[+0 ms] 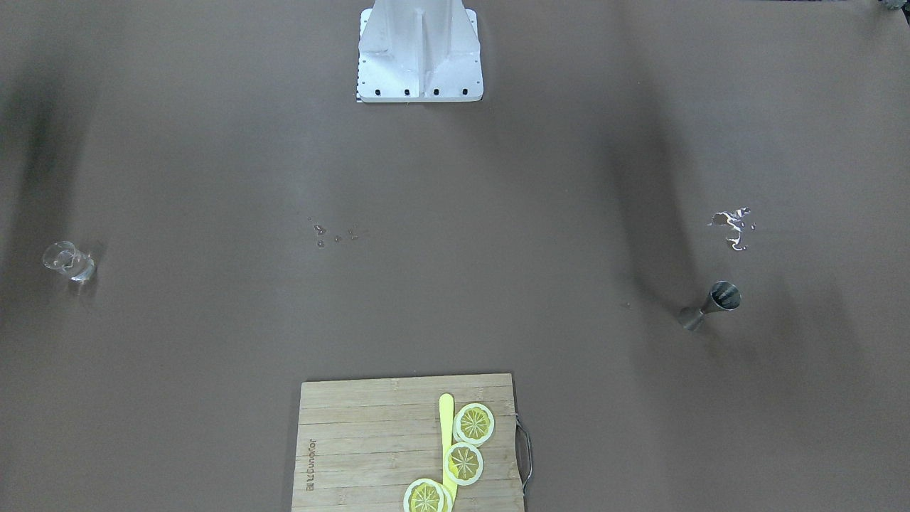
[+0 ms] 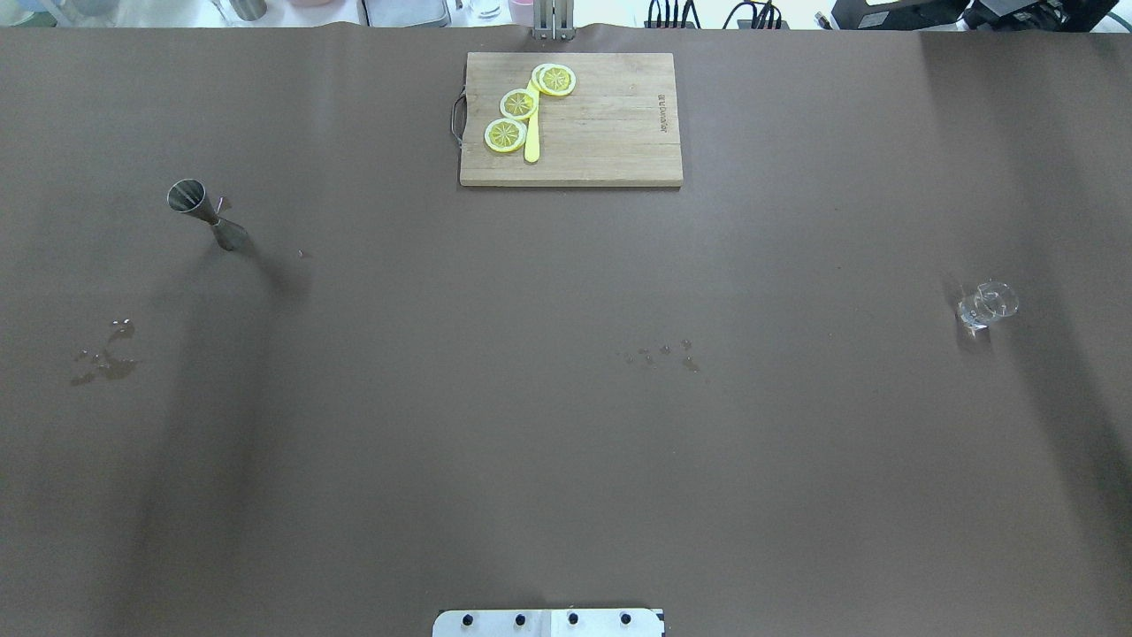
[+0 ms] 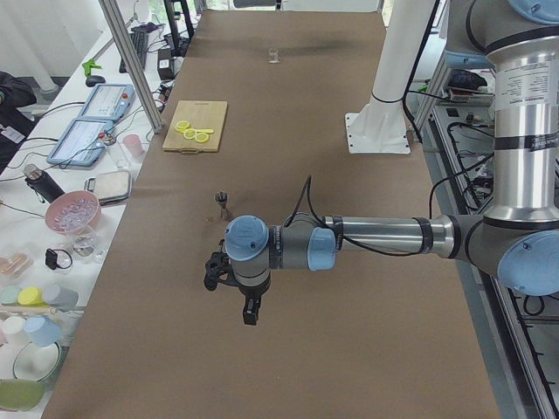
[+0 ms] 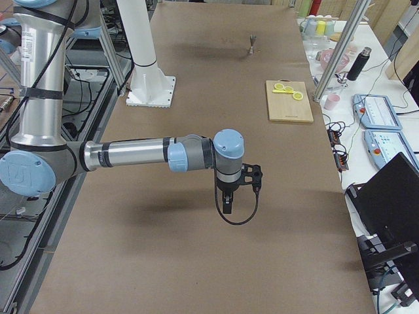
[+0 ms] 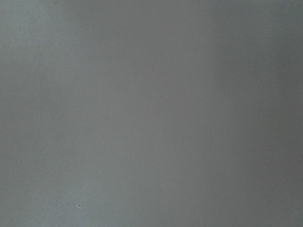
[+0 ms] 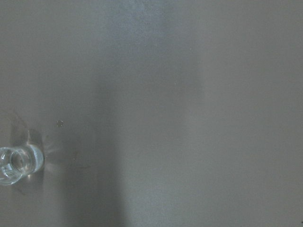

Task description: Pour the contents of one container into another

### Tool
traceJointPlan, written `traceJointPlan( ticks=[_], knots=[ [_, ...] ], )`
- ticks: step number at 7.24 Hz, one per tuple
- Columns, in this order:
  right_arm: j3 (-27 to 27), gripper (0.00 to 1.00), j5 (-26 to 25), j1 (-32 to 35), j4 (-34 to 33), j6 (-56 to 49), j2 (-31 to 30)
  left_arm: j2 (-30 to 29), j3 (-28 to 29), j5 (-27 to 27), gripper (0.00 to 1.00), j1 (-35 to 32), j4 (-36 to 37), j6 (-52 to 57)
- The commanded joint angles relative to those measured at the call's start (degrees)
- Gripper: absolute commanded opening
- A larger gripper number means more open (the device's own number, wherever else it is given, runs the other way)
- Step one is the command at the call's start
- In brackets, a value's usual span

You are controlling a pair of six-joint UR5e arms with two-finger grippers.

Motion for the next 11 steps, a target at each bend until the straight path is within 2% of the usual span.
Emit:
traceJointPlan(
  ticks=[1, 11],
  knots=[
    [-0.11, 1.0, -0.08, 0.0, -0.04, -0.09, 0.57, 0.01, -0.23, -0.04, 0.98, -0.06, 0.09, 0.0],
    [-1.25, 1.0, 0.09, -0.09, 0.31, 0.79, 2.16, -2.53, -0.67, 0.05, 0.98, 0.03, -0.26, -1.74]
  ],
)
